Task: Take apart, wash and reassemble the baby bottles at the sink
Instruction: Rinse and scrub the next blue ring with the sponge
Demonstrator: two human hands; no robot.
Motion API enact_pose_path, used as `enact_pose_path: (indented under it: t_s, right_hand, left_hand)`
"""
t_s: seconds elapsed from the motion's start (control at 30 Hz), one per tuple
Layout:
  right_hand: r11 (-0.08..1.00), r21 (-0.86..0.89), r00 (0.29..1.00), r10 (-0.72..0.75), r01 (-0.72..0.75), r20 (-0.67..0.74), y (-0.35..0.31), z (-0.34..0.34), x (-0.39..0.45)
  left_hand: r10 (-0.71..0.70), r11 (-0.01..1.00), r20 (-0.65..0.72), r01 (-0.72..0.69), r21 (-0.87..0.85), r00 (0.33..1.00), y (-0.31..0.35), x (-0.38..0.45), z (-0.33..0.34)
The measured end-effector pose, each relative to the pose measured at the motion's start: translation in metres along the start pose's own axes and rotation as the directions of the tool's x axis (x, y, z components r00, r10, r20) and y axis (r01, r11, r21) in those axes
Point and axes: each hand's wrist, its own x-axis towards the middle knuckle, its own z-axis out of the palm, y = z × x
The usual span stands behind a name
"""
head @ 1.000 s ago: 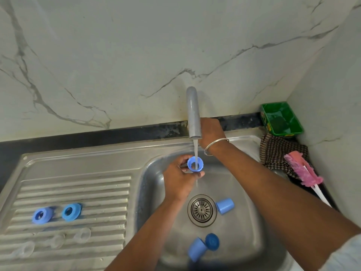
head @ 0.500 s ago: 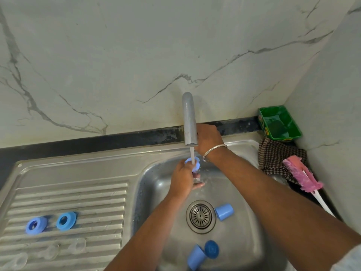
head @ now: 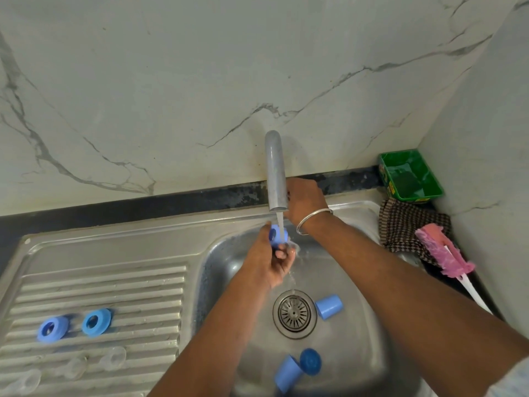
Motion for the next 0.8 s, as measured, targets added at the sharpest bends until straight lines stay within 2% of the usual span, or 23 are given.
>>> enact_pose_path:
  t_s: [0.13, 0.27, 0.37, 0.43, 0.53, 0.63, 0.67, 0.73, 0.8]
  right_hand:
    - [1.0, 0.02, 1.0, 0.004, -0.004, -0.001, 0.0, 0.0, 0.0]
    - [1.0, 0.01, 1.0, 0.009, -0.009, 0.006, 0.0, 0.0, -0.001]
    - [1.0, -0.006, 1.0, -0.005, 0.005, 0.009, 0.0, 0.0, -0.001]
    - [1.0, -0.012, 1.0, -0.008, 0.008, 0.006, 0.001, 0.001, 0.0]
    - [0.999, -0.034, 1.0, -0.009, 0.009, -0.003, 0.001, 0.002, 0.0]
    - [1.0, -0.025, 1.0, 0.002, -0.002, -0.014, 0.001, 0.006, 0.002]
    - [1.0, -0.013, 1.0, 0.015, -0.016, -0.026, 0.001, 0.007, 0.004]
    - [0.999, 0.021, 0.998, 0.051, -0.05, -0.04, 0.0, 0.01, 0.007]
    - [0.995, 0.054, 0.996, 0.081, -0.079, -0.036, -0.002, 0.01, 0.007]
  left_hand:
    - [0.017, 0.984, 0.014, -0.02, 0.175, 1.0, -0.001, 0.004, 0.006]
    - [0.02, 0.967, 0.013, -0.023, 0.255, 1.0, -0.011, 0.01, 0.012]
    - [0.075, 0.917, 0.03, -0.08, 0.39, 0.997, -0.023, 0.016, 0.004]
    - [0.169, 0.879, 0.044, -0.171, 0.445, 0.985, -0.027, 0.021, -0.005]
    - [0.364, 0.815, 0.04, -0.339, 0.47, 0.93, -0.025, 0.018, -0.017]
    - [0.519, 0.634, 0.127, -0.48, 0.607, 0.845, -0.027, 0.017, -0.027]
    - [0.551, 0.604, 0.141, -0.51, 0.613, 0.822, -0.028, 0.017, -0.029]
    - [0.588, 0.646, 0.092, -0.535, 0.544, 0.803, -0.023, 0.015, -0.03]
    - [0.573, 0.693, 0.069, -0.528, 0.491, 0.817, -0.02, 0.011, -0.03]
